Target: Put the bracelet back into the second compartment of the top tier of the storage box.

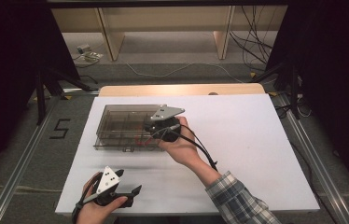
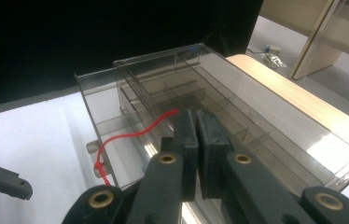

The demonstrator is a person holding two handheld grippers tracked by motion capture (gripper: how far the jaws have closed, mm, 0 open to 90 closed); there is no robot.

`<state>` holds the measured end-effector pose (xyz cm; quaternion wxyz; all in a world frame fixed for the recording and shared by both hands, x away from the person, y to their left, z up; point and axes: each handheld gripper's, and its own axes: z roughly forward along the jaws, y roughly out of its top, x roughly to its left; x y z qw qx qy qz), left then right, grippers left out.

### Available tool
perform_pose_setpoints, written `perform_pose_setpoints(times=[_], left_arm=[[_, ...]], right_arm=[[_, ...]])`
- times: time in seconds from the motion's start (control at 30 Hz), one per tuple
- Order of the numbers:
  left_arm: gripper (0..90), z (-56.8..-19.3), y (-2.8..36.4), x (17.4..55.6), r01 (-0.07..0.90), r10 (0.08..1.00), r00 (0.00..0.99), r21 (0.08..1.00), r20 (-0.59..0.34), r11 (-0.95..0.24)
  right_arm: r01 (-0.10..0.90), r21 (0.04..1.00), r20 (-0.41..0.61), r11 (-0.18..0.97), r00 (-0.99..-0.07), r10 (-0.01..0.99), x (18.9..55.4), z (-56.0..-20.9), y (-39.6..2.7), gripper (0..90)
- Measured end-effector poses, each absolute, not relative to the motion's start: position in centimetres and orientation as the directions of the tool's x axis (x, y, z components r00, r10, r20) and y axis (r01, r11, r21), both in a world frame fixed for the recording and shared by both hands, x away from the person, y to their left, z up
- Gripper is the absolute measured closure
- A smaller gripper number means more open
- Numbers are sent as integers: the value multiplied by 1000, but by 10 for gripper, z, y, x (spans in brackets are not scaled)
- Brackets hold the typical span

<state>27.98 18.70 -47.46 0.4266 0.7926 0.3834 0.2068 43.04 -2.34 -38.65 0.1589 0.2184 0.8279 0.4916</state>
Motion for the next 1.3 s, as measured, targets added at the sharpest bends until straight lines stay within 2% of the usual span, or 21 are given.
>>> perform_pose_setpoints(times=[1.3], left_arm=[[159, -475, 187, 280, 433, 784, 621, 835, -3, -340]], right_arm=[[206, 871, -59, 447, -858, 510, 436, -390, 0, 878]])
